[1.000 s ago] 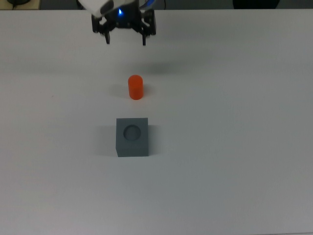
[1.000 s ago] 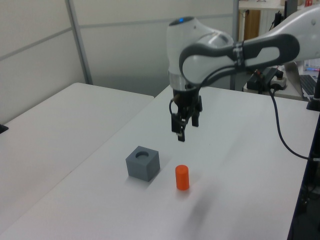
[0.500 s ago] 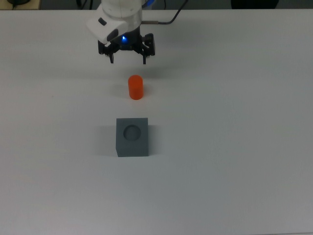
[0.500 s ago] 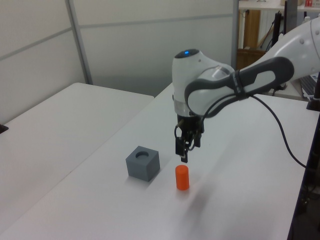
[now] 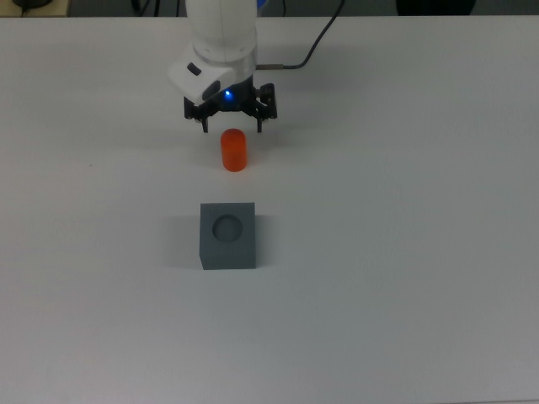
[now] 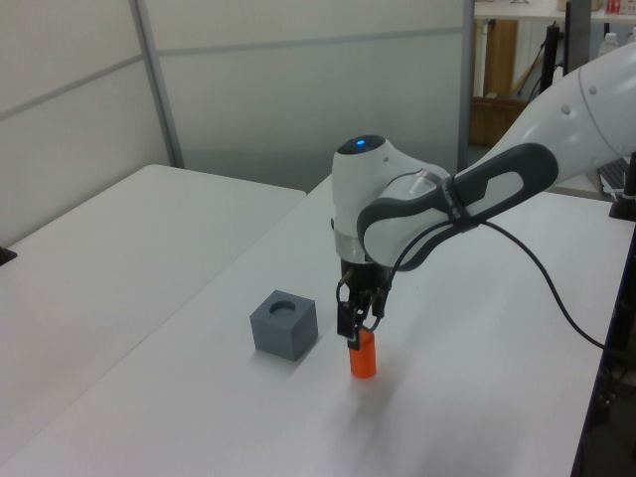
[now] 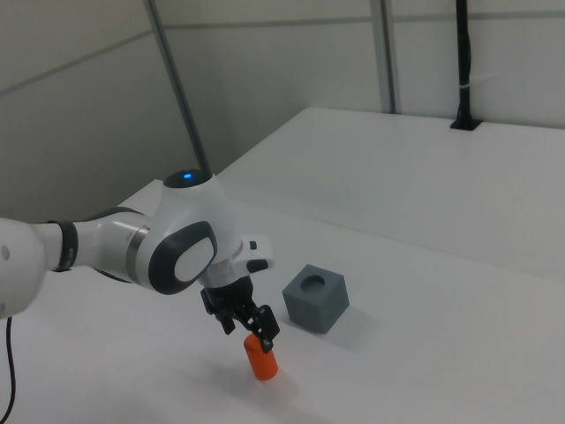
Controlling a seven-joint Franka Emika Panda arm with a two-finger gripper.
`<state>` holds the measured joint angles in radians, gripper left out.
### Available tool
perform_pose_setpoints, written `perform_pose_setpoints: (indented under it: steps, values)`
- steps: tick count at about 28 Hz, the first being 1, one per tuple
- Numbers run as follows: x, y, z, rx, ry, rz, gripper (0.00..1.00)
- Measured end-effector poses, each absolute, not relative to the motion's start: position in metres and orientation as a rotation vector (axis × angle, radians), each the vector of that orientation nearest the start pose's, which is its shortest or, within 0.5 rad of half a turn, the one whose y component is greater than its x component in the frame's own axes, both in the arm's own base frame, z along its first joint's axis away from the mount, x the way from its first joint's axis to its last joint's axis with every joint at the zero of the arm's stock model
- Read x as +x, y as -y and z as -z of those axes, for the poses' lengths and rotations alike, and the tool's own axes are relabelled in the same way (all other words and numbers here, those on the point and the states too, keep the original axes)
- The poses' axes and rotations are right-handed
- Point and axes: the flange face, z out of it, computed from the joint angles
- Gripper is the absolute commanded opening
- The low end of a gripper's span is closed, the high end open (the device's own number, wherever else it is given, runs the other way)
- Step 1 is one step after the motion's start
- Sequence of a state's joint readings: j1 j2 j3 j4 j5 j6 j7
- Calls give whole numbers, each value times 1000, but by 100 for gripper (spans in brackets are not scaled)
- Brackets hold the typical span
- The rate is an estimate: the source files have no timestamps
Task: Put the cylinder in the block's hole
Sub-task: 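Close the gripper on the orange cylinder and lift it, then carry the held cylinder over the grey block's hole and lower it in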
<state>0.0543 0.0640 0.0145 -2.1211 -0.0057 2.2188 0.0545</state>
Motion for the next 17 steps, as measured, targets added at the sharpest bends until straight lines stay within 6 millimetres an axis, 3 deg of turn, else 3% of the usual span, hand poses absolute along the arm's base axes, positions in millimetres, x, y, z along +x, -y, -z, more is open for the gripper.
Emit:
perform_pose_setpoints:
  steps: [3, 7, 12, 17]
  values:
    - [558, -44, -377, -3139, 33, 79, 95]
    - [563, -47, -367, -3138, 34, 76, 78]
    - [568, -46, -362, -3138, 31, 68, 44]
    - [569, -45, -363, -3138, 30, 74, 22]
